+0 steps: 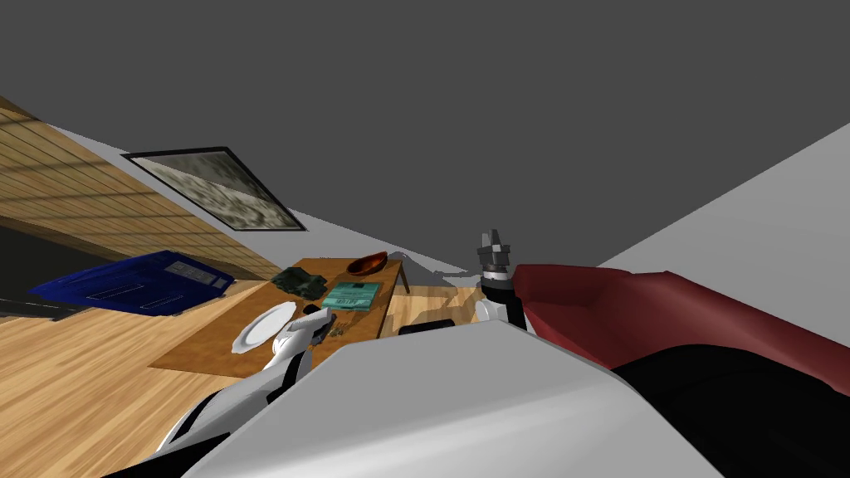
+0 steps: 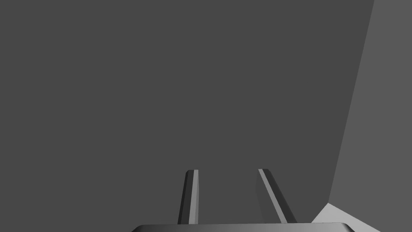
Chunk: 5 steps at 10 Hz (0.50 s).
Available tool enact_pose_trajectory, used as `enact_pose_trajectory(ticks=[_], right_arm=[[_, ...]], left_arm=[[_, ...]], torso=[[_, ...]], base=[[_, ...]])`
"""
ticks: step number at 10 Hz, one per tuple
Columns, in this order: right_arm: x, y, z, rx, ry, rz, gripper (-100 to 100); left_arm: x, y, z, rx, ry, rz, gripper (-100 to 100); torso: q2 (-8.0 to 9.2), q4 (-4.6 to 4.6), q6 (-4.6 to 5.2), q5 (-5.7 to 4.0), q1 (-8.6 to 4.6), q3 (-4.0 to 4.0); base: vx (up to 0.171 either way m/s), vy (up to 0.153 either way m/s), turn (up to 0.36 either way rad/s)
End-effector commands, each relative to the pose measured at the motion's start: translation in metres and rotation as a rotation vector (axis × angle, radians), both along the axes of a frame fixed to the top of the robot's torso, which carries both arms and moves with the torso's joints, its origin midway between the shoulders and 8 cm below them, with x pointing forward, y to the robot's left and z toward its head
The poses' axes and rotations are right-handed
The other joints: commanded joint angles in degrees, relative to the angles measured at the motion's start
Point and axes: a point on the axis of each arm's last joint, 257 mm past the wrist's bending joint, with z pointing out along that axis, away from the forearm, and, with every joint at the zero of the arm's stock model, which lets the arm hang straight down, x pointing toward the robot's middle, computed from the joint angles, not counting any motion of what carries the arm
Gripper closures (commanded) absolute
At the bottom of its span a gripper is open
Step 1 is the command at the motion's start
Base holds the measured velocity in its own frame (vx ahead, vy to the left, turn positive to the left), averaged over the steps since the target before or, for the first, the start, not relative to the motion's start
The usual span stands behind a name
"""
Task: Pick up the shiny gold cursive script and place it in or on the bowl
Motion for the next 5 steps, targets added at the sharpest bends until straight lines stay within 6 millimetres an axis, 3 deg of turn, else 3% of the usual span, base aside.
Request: enact_pose_trajectory(ticks=[1, 5], right_arm=[[0.0000, 0.0000, 0.0000, 0.000, 0.000, 0.000, 0], [0.0000, 0.0000, 0.0000, 0.000, 0.000, 0.000, 0]], left_arm=[[0.0000, 0.0000, 0.0000, 0.000, 0.000, 0.000, 100], [-0.0023, 0.0011, -0.0001, -0.004, -0.003, 0.018, 100]], torso=[[0.00, 0.00, 0.00, 0.00, 0.00, 0.00], [0.04, -0.01, 0.34, 0.02, -0.08, 0.02]], base=[[0.003, 0.007, 0.000], [0.000, 0.001, 0.022]])
